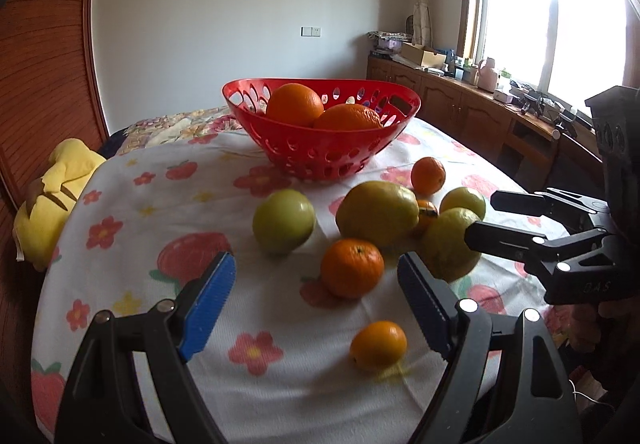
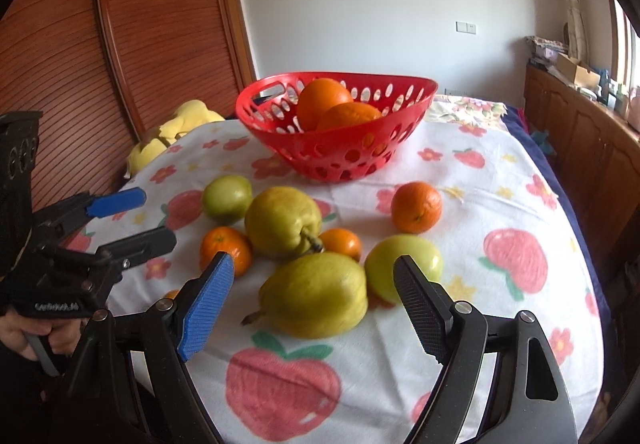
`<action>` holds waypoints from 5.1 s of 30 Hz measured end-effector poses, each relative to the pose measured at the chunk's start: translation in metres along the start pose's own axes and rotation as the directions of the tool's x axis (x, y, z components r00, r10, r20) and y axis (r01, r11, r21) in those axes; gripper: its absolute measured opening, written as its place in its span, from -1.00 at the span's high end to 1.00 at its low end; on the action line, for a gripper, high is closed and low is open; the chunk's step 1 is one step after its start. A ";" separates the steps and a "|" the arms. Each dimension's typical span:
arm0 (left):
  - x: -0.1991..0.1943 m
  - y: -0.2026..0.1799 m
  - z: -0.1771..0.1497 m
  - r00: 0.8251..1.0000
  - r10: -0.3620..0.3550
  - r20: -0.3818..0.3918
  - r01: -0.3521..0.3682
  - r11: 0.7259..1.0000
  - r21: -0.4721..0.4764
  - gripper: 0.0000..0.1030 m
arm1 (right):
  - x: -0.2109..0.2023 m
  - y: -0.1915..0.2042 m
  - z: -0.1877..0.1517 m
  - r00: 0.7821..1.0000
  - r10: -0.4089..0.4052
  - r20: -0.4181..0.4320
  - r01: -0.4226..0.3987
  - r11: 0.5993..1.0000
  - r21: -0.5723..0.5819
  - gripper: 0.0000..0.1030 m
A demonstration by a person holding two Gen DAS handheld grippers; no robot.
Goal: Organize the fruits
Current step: 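Withdraw both tools from the basket back toward the loose fruit, then grasp a small tangerine with the left tool while the right tool grasps a yellow-green pear, then lift the pear and tangerine and carry both over the red basket, then open the right tool to drop the pear while the left tool releases the tangerine into the basket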
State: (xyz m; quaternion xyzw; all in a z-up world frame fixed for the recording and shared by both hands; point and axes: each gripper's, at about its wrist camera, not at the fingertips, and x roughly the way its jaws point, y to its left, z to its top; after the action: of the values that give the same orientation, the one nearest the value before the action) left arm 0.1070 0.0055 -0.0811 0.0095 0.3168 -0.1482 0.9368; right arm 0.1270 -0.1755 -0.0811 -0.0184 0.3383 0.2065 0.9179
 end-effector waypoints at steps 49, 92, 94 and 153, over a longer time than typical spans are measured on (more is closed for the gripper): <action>0.021 -0.026 -0.049 0.987 -0.064 -0.147 0.066 0.998 0.012 0.28 | 0.032 0.003 -0.042 1.000 -0.007 0.024 0.008 1.000 -0.023 -0.40; 0.002 -0.007 -0.003 0.999 -0.042 -0.019 0.042 0.999 -0.021 0.34 | 0.005 0.013 -0.031 0.996 -0.014 0.090 0.022 0.996 -0.081 -0.38; 0.003 -0.009 0.001 0.999 -0.044 -0.013 0.044 0.999 -0.014 0.34 | 0.000 0.014 -0.023 0.994 -0.011 0.104 0.021 0.995 -0.094 -0.38; 0.091 0.023 0.119 1.000 0.015 -0.019 -0.015 0.999 0.029 0.33 | 0.096 -0.047 0.142 0.993 -0.115 0.013 0.116 0.992 -0.046 -0.41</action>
State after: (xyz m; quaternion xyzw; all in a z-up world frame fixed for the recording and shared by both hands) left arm 0.2526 -0.0106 -0.0419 0.0266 0.3234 -0.1456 0.9346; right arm 0.2988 -0.1588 -0.0369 -0.0584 0.3270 0.1610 0.9294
